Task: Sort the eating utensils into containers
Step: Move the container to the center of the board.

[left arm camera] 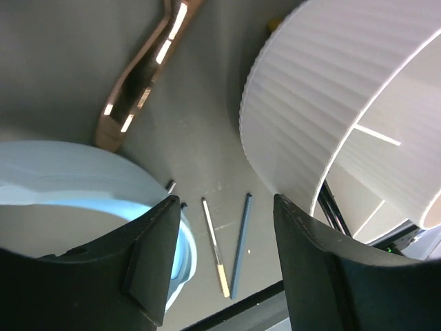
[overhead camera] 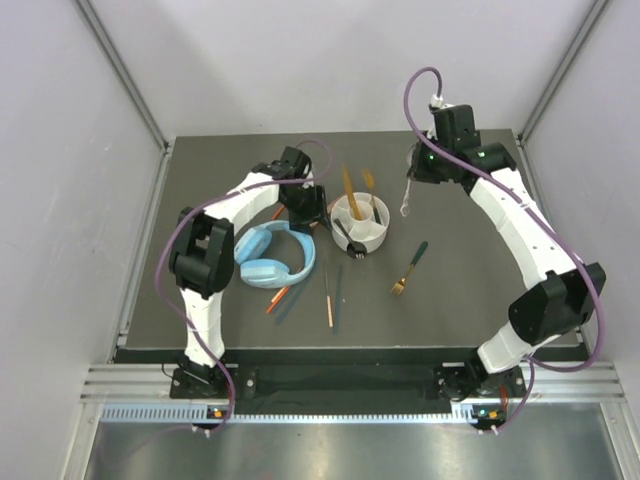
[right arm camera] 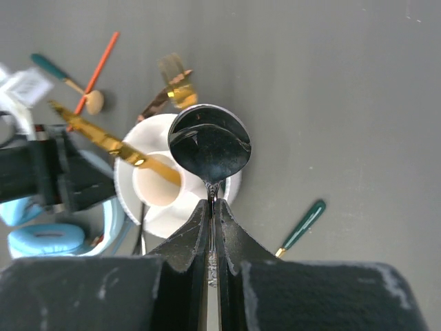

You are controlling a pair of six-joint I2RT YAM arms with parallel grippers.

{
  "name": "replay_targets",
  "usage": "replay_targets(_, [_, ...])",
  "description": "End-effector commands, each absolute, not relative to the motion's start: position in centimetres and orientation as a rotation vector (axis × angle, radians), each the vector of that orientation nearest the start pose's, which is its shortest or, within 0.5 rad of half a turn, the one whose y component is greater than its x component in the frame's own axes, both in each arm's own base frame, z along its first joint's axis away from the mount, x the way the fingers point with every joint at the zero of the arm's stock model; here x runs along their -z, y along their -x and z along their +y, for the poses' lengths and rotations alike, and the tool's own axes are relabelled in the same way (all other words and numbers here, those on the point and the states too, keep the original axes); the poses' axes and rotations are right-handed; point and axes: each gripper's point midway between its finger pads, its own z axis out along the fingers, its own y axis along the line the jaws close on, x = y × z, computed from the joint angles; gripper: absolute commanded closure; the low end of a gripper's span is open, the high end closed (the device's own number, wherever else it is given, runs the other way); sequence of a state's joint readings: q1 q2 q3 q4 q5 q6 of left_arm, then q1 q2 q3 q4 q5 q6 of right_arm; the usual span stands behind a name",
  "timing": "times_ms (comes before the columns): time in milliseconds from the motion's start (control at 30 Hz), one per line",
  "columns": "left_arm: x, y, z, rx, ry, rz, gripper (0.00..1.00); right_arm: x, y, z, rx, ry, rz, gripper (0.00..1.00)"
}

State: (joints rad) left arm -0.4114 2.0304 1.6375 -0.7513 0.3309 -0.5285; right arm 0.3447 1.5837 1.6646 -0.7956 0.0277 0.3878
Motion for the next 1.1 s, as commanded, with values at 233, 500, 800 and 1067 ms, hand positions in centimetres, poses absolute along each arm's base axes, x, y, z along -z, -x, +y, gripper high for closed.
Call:
replay_targets(233, [-10.2,-38.8,-28.5,0.767,-0.026,2.755,0.38,-28.2,-39.2,18.6,-0.531,0.039,2.176,1.00])
replay_targets(500, [-10.9,-38.2,-26.6,0.637,-0.049,2.758,0.39,-28.0,-38.9,20.0,-0.549,0.078,2.160,1.00])
replay_targets(800, [-12.2,-41.3,-24.3,0.579,0.001,2.689,0.39,-27.7,-39.1,20.2,-0.547,0.082,2.163,1.00])
replay_targets(1067, [-11.1,-43.6,-25.9,0.657,0.012,2.679,0.39,-27.5,-39.1,19.9,-0.526,0.077,2.176,1.00])
